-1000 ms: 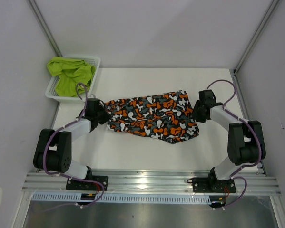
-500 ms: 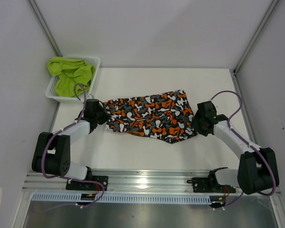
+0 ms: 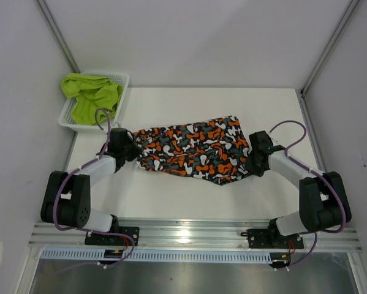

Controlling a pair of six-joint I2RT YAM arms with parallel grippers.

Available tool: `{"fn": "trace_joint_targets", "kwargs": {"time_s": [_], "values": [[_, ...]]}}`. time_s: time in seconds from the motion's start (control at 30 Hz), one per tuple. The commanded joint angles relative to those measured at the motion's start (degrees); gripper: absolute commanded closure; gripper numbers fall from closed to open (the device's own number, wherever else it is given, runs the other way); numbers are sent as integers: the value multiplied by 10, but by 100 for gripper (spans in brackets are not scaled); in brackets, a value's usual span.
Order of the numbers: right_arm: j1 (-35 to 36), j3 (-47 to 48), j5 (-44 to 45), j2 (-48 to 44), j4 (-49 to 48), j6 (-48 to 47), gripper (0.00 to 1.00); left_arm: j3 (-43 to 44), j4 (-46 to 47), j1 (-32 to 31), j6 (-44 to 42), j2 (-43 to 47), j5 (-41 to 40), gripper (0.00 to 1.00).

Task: Fold and stack the shorts
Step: Fold the shorts

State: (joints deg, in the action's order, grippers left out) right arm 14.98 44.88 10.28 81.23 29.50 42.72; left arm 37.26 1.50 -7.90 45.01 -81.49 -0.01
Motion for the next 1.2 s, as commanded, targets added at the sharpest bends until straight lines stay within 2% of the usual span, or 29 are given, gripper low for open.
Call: {"fn": "trace_joint_targets", "kwargs": {"time_s": [0.0,0.07,0.17,0.2,0.23,0.5,0.77,0.8,0.83,0.87,0.9,0.93,1.17], "values": [[3,29,27,19,-29,16,58,-2,3,5,4,26,-10,100],[3,33,33,29,-29,18,62,-2,2,5,3,27,-12,100],[3,31,46,27,-25,22,84,0,0,5,4,28,-16,100],[3,30,49,25,-23,23,95,-1,-1,5,3,28,-17,100],[3,28,55,23,-20,25,100,1,-3,5,3,29,-17,100],[-15,-14,85,-37,0,37,100,1,-9,10,10,32,-28,100],[-28,-50,62,-68,-1,33,100,3,-11,13,16,28,-29,100],[-26,-54,55,-70,-7,26,94,2,-11,13,16,28,-28,100],[-26,-56,35,-71,-18,19,78,3,-11,13,15,27,-28,100],[-26,-55,25,-70,-23,13,68,4,-10,13,12,28,-27,100],[-26,-53,19,-68,-24,6,59,3,-9,13,10,27,-26,100],[-25,-51,8,-68,-29,3,54,5,-9,13,9,25,-25,100],[-25,11,-63,-77,-45,-38,55,8,-9,13,-8,21,-21,100]]}}
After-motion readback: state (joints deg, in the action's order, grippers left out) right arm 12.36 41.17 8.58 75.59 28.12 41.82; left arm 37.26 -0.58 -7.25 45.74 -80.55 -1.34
